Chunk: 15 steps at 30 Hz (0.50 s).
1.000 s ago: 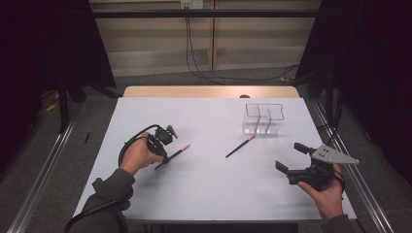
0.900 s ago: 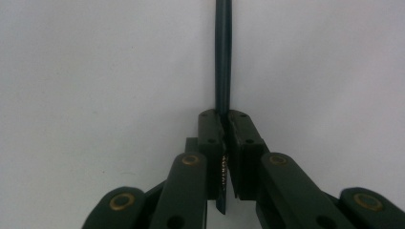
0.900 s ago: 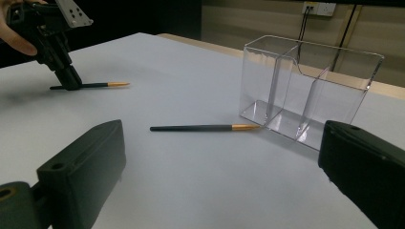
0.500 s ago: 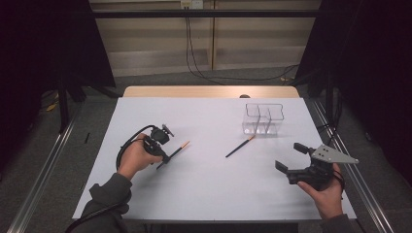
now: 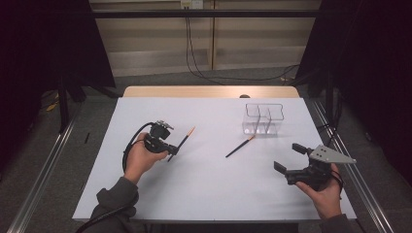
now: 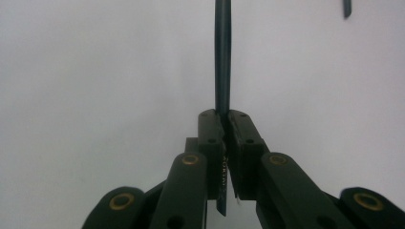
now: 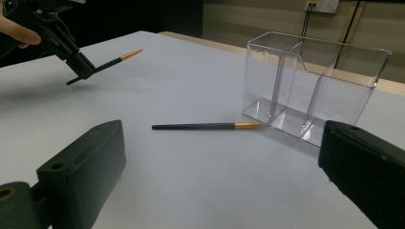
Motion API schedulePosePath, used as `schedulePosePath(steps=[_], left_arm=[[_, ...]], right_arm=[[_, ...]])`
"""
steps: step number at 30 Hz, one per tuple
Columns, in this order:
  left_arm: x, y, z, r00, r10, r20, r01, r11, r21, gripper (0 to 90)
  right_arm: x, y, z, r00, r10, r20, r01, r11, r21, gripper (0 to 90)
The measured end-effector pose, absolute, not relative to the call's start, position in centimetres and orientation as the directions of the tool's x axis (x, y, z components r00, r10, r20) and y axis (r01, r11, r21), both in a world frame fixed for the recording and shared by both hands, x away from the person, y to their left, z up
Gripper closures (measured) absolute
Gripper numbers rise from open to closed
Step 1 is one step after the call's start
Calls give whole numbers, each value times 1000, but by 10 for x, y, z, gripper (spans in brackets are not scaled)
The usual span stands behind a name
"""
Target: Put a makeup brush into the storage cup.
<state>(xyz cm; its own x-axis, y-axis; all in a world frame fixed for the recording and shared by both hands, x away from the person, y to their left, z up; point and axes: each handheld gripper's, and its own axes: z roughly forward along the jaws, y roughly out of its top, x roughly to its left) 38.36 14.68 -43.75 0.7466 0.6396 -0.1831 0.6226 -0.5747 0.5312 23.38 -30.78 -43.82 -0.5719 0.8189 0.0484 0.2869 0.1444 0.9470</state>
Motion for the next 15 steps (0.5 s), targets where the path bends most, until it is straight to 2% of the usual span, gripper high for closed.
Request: schedulePosePath(steps=[10,15], left_arm=[[378,145,-436,718,661,-219,599,-425,679,848],[370,141,-437,746,634,-203,521,-366,771,848]], right_arm=[[234,-306,-439,-574,817,51,289,144,946,19],[234,-303,-440,-579,814,51,294,150,944,19]])
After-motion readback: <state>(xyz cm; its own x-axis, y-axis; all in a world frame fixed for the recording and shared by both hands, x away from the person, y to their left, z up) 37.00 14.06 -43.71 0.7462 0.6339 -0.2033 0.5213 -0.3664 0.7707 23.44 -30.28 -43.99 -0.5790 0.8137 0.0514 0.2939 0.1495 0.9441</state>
